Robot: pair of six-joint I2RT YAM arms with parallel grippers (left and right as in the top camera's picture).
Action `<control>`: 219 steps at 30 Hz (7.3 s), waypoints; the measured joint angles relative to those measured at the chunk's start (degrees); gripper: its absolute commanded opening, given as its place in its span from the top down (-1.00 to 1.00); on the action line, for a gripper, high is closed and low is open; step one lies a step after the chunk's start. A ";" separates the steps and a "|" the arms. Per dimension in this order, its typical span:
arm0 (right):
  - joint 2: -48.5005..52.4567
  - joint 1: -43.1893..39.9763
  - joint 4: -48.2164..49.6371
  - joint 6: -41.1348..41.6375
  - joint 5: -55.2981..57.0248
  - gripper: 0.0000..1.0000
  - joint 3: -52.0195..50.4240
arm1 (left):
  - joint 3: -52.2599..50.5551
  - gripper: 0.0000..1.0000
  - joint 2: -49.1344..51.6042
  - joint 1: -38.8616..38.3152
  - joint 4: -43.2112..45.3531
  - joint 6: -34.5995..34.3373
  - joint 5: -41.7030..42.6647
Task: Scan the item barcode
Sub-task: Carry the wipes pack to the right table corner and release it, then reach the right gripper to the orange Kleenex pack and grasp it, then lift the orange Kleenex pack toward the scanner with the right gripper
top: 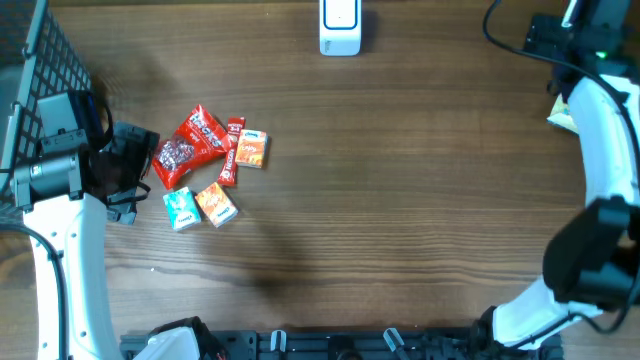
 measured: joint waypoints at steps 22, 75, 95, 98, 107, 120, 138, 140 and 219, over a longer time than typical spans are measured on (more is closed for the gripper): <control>-6.34 17.03 -13.75 7.48 -54.16 -0.99 -2.51 | 0.00 -1.00 0.00 0.00 0.13 0.00 0.00; 21.27 59.25 16.31 41.35 -12.17 0.45 -2.84 | 0.00 -1.00 0.00 0.00 -0.13 0.00 0.00; 24.59 59.19 8.85 43.43 -6.05 0.48 -0.79 | 0.00 -1.00 0.00 0.00 -0.13 0.00 -0.02; 24.44 58.05 0.09 43.25 0.02 0.46 -0.04 | 0.00 -1.00 0.00 0.00 -0.13 0.00 0.00; 20.04 54.40 -6.23 40.02 4.85 -0.16 0.09 | 0.00 -1.00 0.00 0.00 -0.13 0.00 0.00; 15.41 55.17 2.32 39.28 -3.52 -0.66 0.15 | 0.00 -1.00 0.00 0.00 -0.13 0.00 0.00; 19.15 59.80 3.72 64.72 3.65 -0.68 0.15 | 0.00 -1.00 0.00 0.00 -0.76 0.00 0.00; 19.85 59.80 3.98 65.40 3.91 -0.62 0.15 | 0.00 -1.00 0.00 0.00 -0.76 0.00 0.00; 17.42 6.54 -5.18 19.08 -97.96 0.92 -14.10 | 0.00 -1.00 0.00 0.00 -0.79 0.00 0.00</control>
